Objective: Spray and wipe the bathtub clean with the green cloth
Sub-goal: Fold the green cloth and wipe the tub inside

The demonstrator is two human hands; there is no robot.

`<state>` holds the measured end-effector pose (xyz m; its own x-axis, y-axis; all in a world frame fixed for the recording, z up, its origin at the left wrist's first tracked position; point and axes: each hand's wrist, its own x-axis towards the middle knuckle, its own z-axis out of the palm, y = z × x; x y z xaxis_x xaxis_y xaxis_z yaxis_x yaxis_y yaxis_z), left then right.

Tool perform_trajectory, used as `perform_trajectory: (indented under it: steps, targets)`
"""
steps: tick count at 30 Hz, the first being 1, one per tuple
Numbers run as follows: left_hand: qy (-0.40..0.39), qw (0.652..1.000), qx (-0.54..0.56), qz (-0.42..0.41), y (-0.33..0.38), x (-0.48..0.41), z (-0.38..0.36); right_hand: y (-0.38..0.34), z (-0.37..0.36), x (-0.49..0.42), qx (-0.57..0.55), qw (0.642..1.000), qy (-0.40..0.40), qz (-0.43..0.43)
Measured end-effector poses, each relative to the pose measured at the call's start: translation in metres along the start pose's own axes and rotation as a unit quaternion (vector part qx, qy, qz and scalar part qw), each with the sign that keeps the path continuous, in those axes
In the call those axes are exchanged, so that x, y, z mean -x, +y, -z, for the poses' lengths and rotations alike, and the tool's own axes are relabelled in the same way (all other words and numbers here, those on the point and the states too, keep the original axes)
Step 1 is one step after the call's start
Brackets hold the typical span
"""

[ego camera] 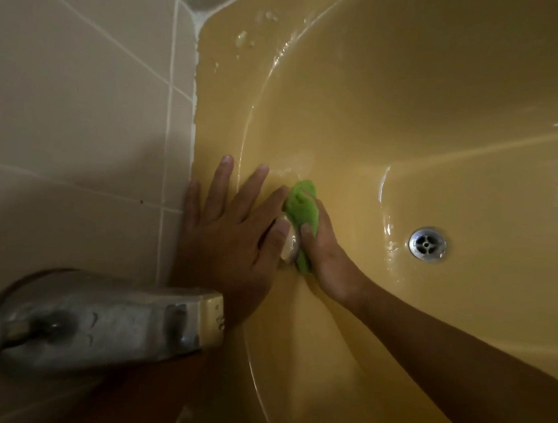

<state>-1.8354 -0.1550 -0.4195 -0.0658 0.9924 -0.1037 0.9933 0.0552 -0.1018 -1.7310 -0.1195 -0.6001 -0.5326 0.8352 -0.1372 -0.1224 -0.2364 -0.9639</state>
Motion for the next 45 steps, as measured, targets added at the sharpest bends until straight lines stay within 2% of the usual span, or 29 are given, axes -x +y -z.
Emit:
perform_trajectory:
  steps: [2, 4, 7, 8, 10, 12, 14, 15, 18, 21, 23, 25, 26, 28, 30, 32, 33, 35, 37, 39, 41, 43, 45]
  targets:
    - [0.002, 1.000, -0.008, -0.002, -0.002, -0.003, -0.001, 0.035, 0.007, -0.002, 0.017, 0.998, 0.033, -0.055]
    - [0.001, 1.000, -0.016, -0.002, -0.004, -0.006, -0.003, 0.077, 0.020, 0.000, 0.060, 0.982, 0.087, -0.159]
    - [0.020, 1.000, -0.020, -0.006, -0.005, -0.010, -0.006, 0.112, 0.033, 0.003, 0.214, 0.912, 0.128, -0.326]
    - [0.025, 0.999, -0.021, -0.008, -0.005, -0.012, -0.007, 0.107, 0.033, 0.000, 0.207, 0.896, 0.133, -0.371]
    - [0.031, 0.999, -0.028, -0.009, -0.007, -0.016, -0.008, 0.080, 0.028, -0.014, 0.107, 0.895, 0.117, -0.418]
    - [0.033, 0.999, -0.034, -0.008, -0.006, -0.019, -0.009, 0.047, 0.023, -0.028, -0.023, 0.927, 0.084, -0.365]
    - [0.038, 0.998, -0.040, -0.005, -0.006, -0.022, -0.008, 0.005, 0.020, -0.036, -0.143, 0.955, 0.034, -0.256]
    - [0.038, 0.998, -0.045, -0.004, -0.005, -0.024, -0.007, -0.016, 0.018, -0.039, -0.167, 0.966, 0.006, -0.199]
    - [0.043, 0.997, -0.056, 0.010, -0.005, -0.030, -0.007, -0.049, 0.009, -0.046, -0.109, 0.992, -0.030, -0.062]
    - [0.073, 0.995, -0.068, 0.020, -0.007, -0.033, -0.012, -0.024, 0.006, -0.048, -0.015, 1.000, 0.004, -0.017]
    - [0.085, 0.994, -0.072, 0.016, -0.009, -0.036, -0.016, 0.017, 0.011, -0.044, 0.029, 0.998, 0.029, -0.050]
    - [0.094, 0.992, -0.080, 0.018, -0.010, -0.040, -0.018, 0.061, 0.030, -0.039, 0.077, 0.987, 0.045, -0.137]
    - [0.097, 0.991, -0.085, 0.018, -0.011, -0.041, -0.019, 0.083, 0.044, -0.035, 0.138, 0.971, 0.045, -0.189]
    - [0.102, 0.991, -0.090, 0.014, -0.012, -0.042, -0.021, 0.122, 0.076, -0.023, 0.308, 0.904, 0.075, -0.287]
    - [0.103, 0.991, -0.085, 0.019, -0.012, -0.043, -0.021, 0.139, 0.088, -0.020, 0.413, 0.840, 0.148, -0.319]
    - [0.099, 0.992, -0.080, 0.024, -0.011, -0.045, -0.020, 0.129, 0.078, -0.032, 0.398, 0.821, 0.253, -0.323]
    - [0.095, 0.992, -0.081, 0.027, -0.010, -0.046, -0.019, 0.117, 0.070, -0.042, 0.350, 0.830, 0.273, -0.338]
    - [0.086, 0.992, -0.085, 0.032, -0.010, -0.047, -0.018, 0.086, 0.050, -0.067, 0.191, 0.877, 0.201, -0.394]
    - [0.083, 0.992, -0.089, 0.036, -0.009, -0.047, -0.017, 0.053, 0.034, -0.084, 0.008, 0.932, 0.123, -0.342]
    - [0.085, 0.992, -0.092, 0.034, -0.008, -0.047, -0.015, 0.016, 0.022, -0.091, -0.080, 0.966, 0.103, -0.223]
    - [0.084, 0.992, -0.082, 0.039, -0.007, -0.048, -0.014, -0.019, 0.017, -0.091, -0.068, 0.991, 0.061, -0.095]
    - [0.087, 0.993, -0.065, 0.049, -0.006, -0.050, -0.013, -0.036, 0.014, -0.083, -0.005, 0.999, 0.045, 0.009]
    - [0.097, 0.992, -0.068, 0.046, -0.006, -0.050, -0.014, -0.016, 0.014, -0.080, 0.045, 0.996, 0.066, 0.049]
